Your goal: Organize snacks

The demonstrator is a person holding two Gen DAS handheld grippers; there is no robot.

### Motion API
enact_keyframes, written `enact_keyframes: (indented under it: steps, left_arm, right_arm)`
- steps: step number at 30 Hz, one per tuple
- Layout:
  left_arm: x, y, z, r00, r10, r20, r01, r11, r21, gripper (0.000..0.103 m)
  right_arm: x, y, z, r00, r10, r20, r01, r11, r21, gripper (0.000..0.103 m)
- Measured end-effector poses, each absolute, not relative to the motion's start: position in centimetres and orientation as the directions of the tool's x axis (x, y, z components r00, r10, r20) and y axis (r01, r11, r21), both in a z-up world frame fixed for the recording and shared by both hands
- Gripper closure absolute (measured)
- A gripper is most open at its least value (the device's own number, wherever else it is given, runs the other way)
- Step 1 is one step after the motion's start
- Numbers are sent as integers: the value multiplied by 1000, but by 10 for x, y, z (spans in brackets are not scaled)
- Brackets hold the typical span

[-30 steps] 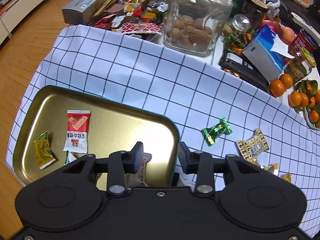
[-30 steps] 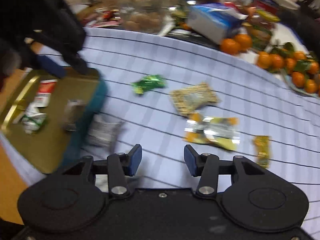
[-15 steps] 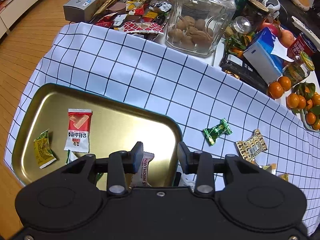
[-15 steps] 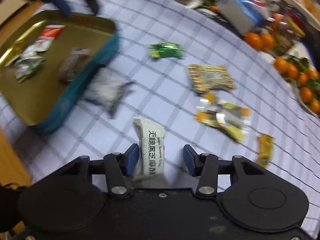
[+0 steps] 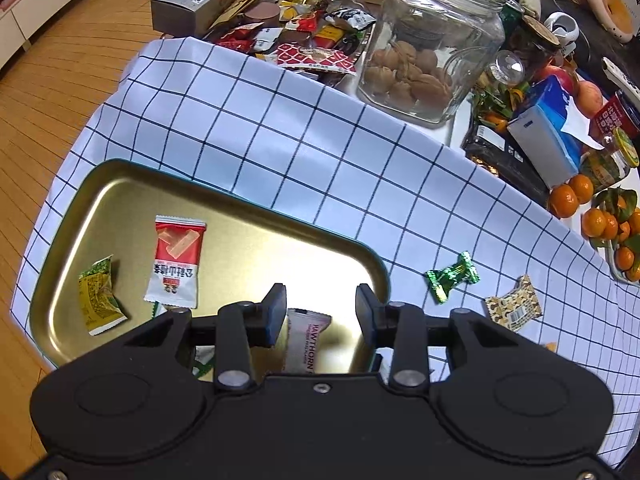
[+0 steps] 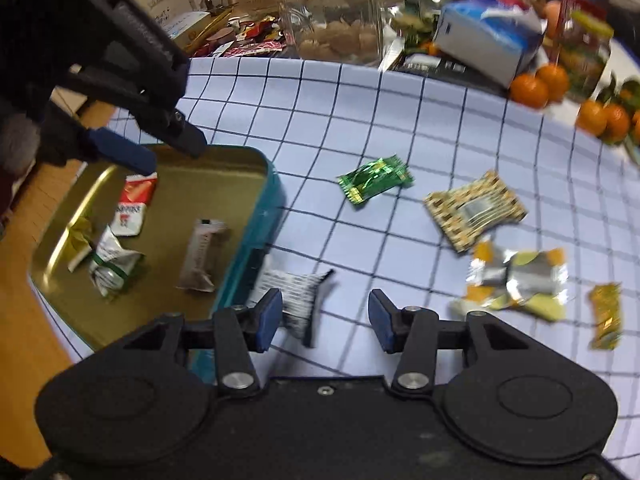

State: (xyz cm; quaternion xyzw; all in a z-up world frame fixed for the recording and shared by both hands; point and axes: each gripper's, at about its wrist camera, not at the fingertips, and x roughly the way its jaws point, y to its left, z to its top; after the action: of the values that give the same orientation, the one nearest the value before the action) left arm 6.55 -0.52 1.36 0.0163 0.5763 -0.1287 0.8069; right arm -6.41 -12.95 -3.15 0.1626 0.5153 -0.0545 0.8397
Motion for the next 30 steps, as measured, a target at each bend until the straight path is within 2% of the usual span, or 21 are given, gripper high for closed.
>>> enact_keyframes:
  steps: [3, 8, 11, 24, 30]
  left_arm:
    - [68, 3, 13, 305, -185, -934, 226, 967, -118, 56]
    - [71, 10, 13, 311, -173, -934, 227, 968, -104, 56]
    - [69, 10, 13, 314, -168, -934, 243, 966, -92, 56]
    - [37, -48, 3, 272, -190, -943, 415, 908, -63, 56]
    - [21, -78, -5, 250, -189, -950, 473, 880, -50, 56]
  right_arm:
    - [-54, -125, -34, 464, 84, -882, 273, 933, 233, 52]
    - [-46, -108, -45, 423, 51, -905, 280, 942, 184, 52]
    - [-46, -106, -46, 428, 13, -904, 274, 951, 143, 48]
    - [-69, -179, -38, 367, -115, -923, 448, 891, 67, 49]
    - [-88, -210, -28, 376, -76, -924, 506, 852, 136, 48]
